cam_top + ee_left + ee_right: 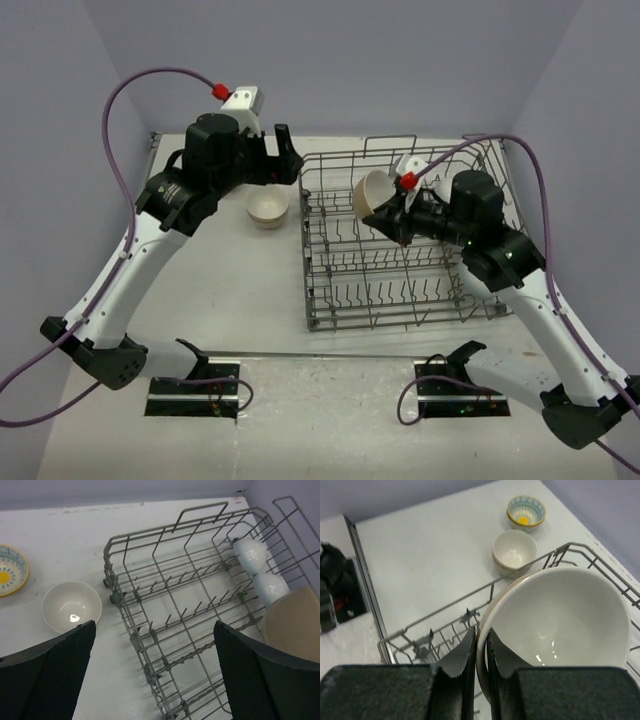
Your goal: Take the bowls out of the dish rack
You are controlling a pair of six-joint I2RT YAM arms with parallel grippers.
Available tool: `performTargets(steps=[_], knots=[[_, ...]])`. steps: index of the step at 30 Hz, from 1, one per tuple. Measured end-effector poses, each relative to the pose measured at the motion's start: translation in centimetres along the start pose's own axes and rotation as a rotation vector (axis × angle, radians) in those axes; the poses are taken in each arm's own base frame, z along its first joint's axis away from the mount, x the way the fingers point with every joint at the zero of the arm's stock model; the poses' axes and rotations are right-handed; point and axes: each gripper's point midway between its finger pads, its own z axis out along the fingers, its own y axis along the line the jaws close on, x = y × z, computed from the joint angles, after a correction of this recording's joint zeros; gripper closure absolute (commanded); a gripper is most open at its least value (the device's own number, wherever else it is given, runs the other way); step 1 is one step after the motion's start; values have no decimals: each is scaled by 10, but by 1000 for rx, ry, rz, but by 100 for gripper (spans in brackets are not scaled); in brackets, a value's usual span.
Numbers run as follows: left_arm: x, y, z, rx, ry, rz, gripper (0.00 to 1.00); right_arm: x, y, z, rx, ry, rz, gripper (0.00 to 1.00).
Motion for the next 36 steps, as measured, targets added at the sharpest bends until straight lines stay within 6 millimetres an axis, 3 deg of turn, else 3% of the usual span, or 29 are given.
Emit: performTargets(steps=[4, 7, 14, 19, 22, 26, 28, 32, 33, 34, 36], knots=[[-27, -44, 4, 50, -19, 32, 0, 35, 24, 4, 3, 132, -146, 100], [-26, -78, 9, 104, 0, 63, 0, 54, 33, 6, 7, 214, -227, 100], [29, -102, 35, 128, 165, 126, 0, 76, 33, 7, 33, 326, -326, 100], [80, -114, 39, 191, 295, 157, 3, 77, 25, 6, 71, 344, -346, 100], [95, -119, 38, 216, 337, 166, 9, 75, 23, 10, 79, 352, -350, 100], [100, -121, 39, 215, 344, 166, 48, 74, 21, 13, 96, 362, -357, 100], [102, -121, 44, 200, 343, 162, 62, 74, 21, 13, 103, 362, -364, 100], [115, -122, 57, 169, 364, 183, 74, 78, 24, 18, 108, 386, -386, 100], [119, -121, 60, 155, 371, 188, 80, 80, 25, 21, 111, 395, -392, 100], [122, -119, 63, 140, 379, 193, 95, 82, 25, 23, 115, 405, -397, 100], [128, -113, 71, 105, 389, 203, 100, 86, 25, 28, 116, 422, -406, 100]])
